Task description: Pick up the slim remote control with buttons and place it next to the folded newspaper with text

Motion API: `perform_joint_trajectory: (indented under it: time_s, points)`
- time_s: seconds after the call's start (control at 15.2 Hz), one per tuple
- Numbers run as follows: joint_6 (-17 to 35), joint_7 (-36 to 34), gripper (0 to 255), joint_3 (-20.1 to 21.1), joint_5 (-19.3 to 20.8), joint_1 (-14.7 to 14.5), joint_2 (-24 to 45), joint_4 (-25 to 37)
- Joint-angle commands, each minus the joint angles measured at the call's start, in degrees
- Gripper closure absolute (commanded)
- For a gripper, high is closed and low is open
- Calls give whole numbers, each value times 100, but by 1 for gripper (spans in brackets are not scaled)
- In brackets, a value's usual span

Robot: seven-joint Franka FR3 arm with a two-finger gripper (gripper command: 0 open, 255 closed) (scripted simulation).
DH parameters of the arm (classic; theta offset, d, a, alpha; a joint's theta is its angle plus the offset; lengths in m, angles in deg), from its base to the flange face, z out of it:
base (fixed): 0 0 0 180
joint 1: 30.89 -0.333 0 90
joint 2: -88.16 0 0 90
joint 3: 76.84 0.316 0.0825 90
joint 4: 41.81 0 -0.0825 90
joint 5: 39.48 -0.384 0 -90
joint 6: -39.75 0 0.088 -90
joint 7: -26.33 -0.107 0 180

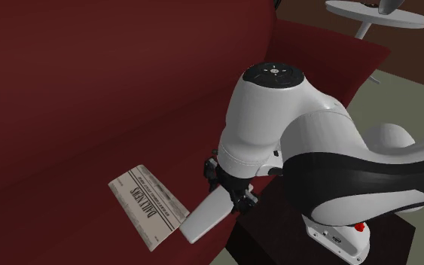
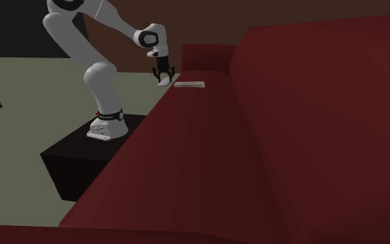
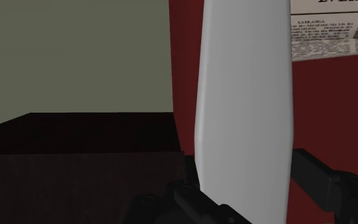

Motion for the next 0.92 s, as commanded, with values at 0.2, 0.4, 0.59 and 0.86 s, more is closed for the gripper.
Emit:
perform_joint_trajectory:
  time_s: [0.2,0.4,0.59,0.86]
  points:
    - [526,-28,255,209,-31,70,311,-214]
    - [547,-30,255,217,-32,73,324,-222]
    - [548,-30,255,217,-32,73,324,-222]
    - [548,-30,0,218,-32,73,324,-222]
